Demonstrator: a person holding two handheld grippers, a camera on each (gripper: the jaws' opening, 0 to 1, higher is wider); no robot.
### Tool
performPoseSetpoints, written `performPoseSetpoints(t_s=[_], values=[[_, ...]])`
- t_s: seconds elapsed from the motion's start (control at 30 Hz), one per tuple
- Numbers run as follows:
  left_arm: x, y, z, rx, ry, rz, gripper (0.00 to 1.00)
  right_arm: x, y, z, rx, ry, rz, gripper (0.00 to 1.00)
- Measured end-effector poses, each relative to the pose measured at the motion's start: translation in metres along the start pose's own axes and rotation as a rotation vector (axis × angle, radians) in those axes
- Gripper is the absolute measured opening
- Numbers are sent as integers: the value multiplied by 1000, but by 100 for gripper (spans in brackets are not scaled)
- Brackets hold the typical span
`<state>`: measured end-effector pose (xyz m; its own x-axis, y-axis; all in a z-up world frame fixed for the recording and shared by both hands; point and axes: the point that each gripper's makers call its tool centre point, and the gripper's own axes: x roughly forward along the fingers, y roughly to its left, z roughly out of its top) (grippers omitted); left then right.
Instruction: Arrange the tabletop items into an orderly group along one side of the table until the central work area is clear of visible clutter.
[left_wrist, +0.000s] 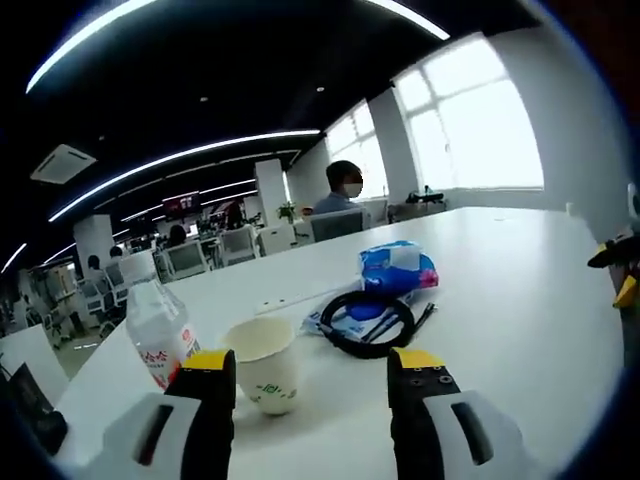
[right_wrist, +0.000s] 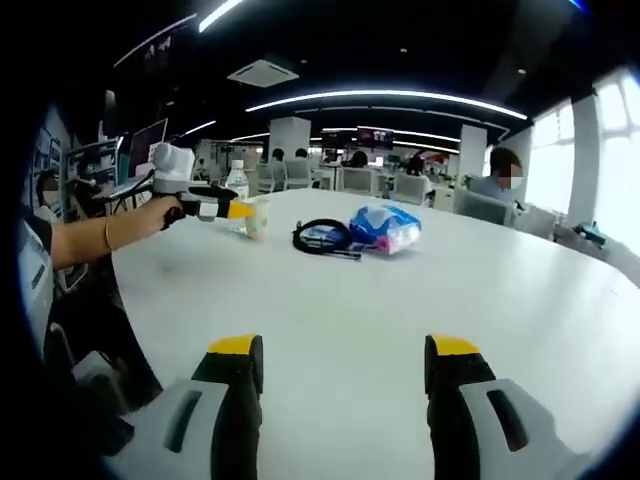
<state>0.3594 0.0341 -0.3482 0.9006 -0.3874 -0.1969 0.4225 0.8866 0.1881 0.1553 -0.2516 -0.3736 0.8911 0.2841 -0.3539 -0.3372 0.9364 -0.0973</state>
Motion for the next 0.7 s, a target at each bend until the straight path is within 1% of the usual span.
performPoseSetpoints(t_s=[0.1, 0.17, 0.2, 0.27, 0.33, 0.5, 0.6, 0.7], values=[[0, -5, 5, -19, -4, -17, 60, 8, -1, 16, -7, -22, 32, 62], [0, -9, 6, -30, 0, -29, 56, 13, -2, 24, -5, -32, 50, 61], [0, -11, 6, -32, 3, -36, 55, 13, -2, 25, -4, -31, 52, 61], [1, -16, 4, -64, 26, -63, 54, 18, -1, 31, -47, -18, 65, 61], [1, -18, 4, -62, 27, -64, 54, 21, 1, 35, -80, -12, 72, 61], [3, -20, 6, -60, 32, -67, 54, 32, 4, 49, -109, -12, 108, 61], [4, -25, 5, -60, 48, -79, 49, 38, 7, 56, -112, -16, 133, 61], [5, -33, 5, -61, 54, -107, 42, 48, 12, 67, -112, -24, 175, 59]])
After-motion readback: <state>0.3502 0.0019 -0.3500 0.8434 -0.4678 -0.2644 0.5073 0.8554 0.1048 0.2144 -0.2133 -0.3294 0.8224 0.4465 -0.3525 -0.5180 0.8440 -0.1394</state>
